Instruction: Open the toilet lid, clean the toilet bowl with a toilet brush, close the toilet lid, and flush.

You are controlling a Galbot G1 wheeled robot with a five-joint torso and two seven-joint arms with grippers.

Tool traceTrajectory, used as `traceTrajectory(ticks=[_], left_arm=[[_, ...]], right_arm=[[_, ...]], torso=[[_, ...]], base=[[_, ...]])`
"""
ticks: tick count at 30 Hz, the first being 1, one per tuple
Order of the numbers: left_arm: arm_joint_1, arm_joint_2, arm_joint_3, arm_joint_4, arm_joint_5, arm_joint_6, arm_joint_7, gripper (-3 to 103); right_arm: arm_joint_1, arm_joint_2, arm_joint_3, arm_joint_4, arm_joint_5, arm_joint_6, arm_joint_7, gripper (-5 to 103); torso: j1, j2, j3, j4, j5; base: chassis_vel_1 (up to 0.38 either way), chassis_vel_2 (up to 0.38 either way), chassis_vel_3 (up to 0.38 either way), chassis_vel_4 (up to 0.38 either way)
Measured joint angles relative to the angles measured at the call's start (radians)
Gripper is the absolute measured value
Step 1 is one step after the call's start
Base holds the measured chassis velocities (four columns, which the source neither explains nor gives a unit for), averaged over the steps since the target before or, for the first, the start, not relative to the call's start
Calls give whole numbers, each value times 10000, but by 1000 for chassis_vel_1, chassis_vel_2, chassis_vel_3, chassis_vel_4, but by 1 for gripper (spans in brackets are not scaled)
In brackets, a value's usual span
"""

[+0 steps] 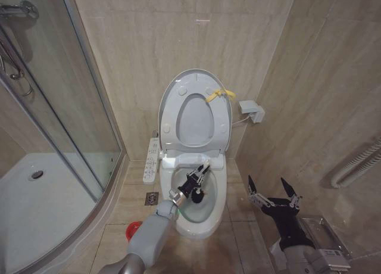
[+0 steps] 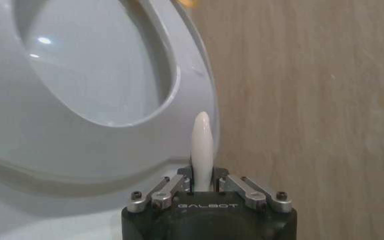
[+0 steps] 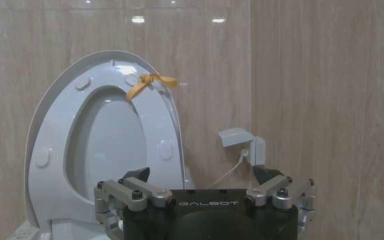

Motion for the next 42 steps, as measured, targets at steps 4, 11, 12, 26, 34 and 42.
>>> traceTrajectory(ticks=[4, 11, 12, 26, 34, 42], left_arm=[[62, -4, 56, -178, -692, 145, -9, 19], [51, 29, -569, 545, -228, -235, 275, 19], [93, 90, -626, 568, -239, -294, 285, 19], [62, -59, -632, -81, -2638, 2, -695, 19], [-147, -253, -578, 929, -2597, 77, -186, 19], [5, -210, -170, 470, -2636, 461, -31, 19]], right_arm=[[0, 0, 0, 0, 0, 0, 0, 100], [0, 0, 0, 0, 0, 0, 0, 100], [0, 0, 0, 0, 0, 0, 0, 100], [0, 0, 0, 0, 0, 0, 0, 100], [0, 0, -1, 0, 0, 0, 0, 100], [0, 0, 0, 0, 0, 0, 0, 100]], torso=[[0, 0, -1, -1, -2], [-1, 2, -2, -3, -3], [-2, 2, -2, -2, -3], [-2, 3, -2, -8, -2], [-4, 5, -4, 1, 6], [0, 2, 0, -4, -6]], base=[[0, 0, 0, 0], [0, 0, 0, 0], [0, 0, 0, 0], [0, 0, 0, 0], [0, 0, 0, 0], [0, 0, 0, 0]])
